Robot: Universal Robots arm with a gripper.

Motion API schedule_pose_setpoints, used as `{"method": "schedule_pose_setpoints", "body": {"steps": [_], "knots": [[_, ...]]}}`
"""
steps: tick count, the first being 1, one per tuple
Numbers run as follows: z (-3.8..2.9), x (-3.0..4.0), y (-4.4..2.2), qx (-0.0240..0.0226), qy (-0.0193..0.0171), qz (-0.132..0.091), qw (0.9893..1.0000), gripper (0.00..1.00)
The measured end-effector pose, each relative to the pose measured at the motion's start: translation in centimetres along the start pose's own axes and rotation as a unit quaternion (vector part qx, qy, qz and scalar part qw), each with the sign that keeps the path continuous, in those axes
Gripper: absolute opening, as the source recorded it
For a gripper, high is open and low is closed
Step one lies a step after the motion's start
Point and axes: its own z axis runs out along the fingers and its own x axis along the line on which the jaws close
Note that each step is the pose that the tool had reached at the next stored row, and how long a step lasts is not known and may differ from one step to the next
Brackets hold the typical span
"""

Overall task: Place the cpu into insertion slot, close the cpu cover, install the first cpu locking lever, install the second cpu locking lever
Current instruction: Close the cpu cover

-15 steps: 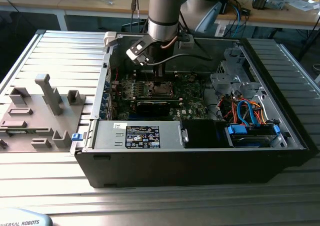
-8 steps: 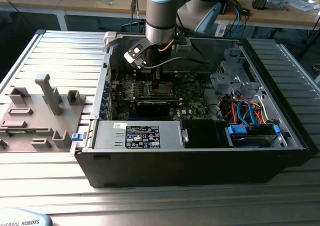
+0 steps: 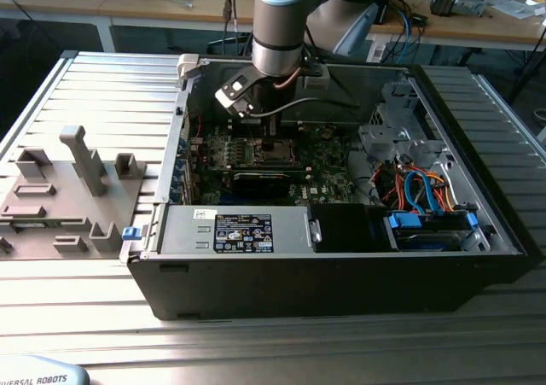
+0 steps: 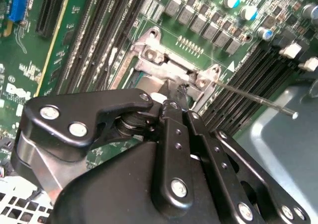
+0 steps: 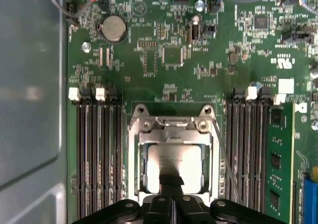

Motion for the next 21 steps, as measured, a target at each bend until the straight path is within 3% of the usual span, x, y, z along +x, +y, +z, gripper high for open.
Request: {"method": "schedule_pose_setpoints", "body": {"steps": [3, 8, 21], "knots": [[-0.11, 0.0, 0.63, 0.0005, 0.0, 0.0, 1.0, 0.11], [-0.7, -0.01, 0.72, 0.0006, -0.0001, 0.0, 1.0, 0.11], [-1.02, -0.01, 0.97, 0.0014, -0.0021, 0.0, 1.0, 0.11]]}}
